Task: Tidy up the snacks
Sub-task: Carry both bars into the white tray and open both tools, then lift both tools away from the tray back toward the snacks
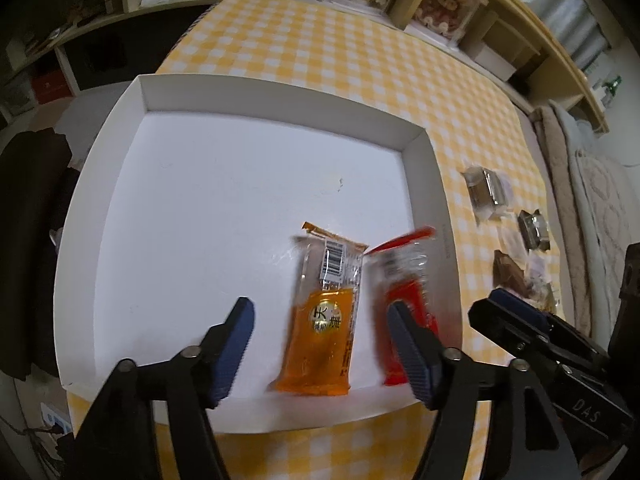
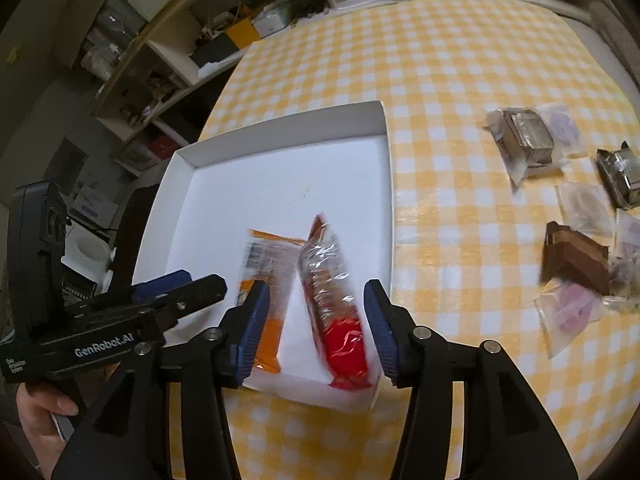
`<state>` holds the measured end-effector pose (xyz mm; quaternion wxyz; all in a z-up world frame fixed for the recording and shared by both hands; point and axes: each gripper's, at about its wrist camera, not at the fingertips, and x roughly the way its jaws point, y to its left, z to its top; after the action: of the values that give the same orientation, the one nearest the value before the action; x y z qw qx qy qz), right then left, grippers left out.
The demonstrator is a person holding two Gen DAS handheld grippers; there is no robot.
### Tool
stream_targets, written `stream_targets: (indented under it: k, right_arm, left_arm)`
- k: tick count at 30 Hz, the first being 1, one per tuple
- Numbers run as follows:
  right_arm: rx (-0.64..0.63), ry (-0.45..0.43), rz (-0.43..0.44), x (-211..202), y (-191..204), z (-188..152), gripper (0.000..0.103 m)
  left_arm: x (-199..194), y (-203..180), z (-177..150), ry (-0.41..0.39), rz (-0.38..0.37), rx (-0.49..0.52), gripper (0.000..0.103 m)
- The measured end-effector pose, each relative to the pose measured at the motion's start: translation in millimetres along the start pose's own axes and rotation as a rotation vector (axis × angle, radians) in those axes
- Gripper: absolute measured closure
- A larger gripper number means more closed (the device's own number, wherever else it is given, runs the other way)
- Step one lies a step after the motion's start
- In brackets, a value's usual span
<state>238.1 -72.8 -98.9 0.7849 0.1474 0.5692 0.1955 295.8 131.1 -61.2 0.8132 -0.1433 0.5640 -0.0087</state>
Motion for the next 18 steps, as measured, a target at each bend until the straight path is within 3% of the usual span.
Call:
stream_targets:
  k: [9,11,18]
  right_arm:
    - [-0.049,-0.022,-0.033,-14.8,3.1,-9.1,0.015]
    - [-0.060,-0.026,-0.038,-17.8,5.0,-10.7,0.001]
    - [-0.079,-0.054,-0.072,-29.2,7.9,-14.3,0.000]
  left_arm:
    - [-12.3,-5.2,-6.8,-0.027,0.050,0.021,0.007]
    - [-13.1,-5.6,-7.7,-0.033,0.062,0.021,0.004]
    - [-25.6,-6.4,-15.8,-0.056,0.078,0.023,0.000]
